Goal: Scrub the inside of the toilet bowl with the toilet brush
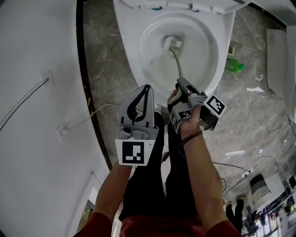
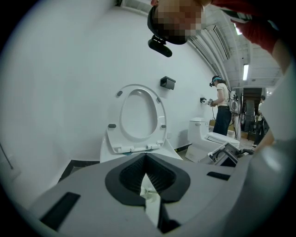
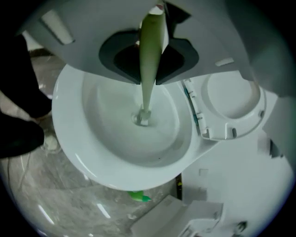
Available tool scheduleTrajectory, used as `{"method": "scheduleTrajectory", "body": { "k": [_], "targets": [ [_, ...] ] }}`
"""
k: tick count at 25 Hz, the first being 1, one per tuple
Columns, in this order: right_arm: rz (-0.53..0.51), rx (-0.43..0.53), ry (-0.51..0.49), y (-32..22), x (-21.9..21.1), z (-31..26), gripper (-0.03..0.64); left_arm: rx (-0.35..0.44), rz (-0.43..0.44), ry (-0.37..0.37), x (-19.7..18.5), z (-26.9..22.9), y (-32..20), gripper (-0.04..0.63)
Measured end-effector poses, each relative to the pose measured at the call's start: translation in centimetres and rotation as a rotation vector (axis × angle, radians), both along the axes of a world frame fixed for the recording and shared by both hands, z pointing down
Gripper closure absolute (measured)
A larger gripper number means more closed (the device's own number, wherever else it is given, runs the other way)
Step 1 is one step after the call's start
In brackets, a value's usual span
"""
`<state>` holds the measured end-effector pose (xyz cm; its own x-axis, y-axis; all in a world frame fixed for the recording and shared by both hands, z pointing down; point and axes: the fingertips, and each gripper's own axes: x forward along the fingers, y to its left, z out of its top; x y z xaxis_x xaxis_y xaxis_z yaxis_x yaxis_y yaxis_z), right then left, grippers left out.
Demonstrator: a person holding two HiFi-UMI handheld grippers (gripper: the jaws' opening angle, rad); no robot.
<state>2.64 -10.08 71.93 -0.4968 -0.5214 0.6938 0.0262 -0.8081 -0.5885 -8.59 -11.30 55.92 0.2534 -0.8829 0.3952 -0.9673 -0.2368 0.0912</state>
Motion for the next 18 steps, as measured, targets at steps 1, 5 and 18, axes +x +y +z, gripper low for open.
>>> {"method": "scheduleTrajectory", "body": {
  "k": [1,5,18],
  "targets": [
    [0.042,-0.015,-0.045,-0.1,-0.4,0.1,0.503,-0.007,-0.006,0.000,-0.1,0.1,0.0,0.591],
    [0.102,-0.018,-0.112,-1.8,-1.1,0.9,0.503,0.006,-0.017,-0.001,-0.6,-0.1,-0.1,0.591],
    [0.356,0.115,-0.325,-2.2,-0.5,-0.4,0.493,-0.021,-0.007,-0.022,-1.3,0.2,1.1,0.591]
  ]
}}
